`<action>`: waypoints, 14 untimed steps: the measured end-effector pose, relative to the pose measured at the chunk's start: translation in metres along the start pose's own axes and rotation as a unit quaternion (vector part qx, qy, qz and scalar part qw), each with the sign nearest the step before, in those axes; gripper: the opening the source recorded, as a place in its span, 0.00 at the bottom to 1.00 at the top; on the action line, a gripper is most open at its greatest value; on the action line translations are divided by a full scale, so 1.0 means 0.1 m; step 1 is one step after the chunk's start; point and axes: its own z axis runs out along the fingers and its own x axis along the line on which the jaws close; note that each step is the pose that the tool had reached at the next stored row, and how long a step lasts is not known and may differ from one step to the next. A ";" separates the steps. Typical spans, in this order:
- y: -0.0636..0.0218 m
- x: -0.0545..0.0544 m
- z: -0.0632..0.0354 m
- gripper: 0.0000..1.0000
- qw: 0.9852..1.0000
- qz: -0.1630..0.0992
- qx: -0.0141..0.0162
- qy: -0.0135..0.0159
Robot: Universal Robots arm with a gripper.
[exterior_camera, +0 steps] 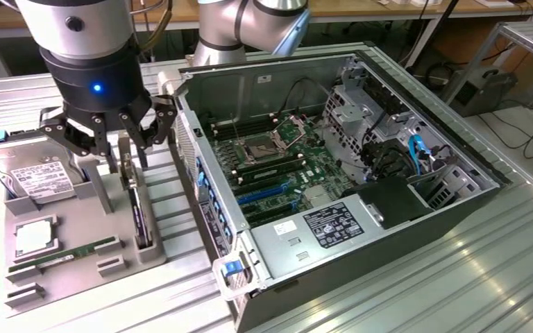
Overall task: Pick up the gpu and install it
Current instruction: 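Pick up the gpu and move the gpu toward the slot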
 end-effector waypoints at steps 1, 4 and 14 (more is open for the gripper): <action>-0.001 0.00 0.019 0.42 1.000 0.000 0.000 0.000; -0.005 0.01 0.111 0.42 1.000 0.000 0.000 0.000; -0.008 0.02 0.187 0.42 1.000 0.000 0.000 0.006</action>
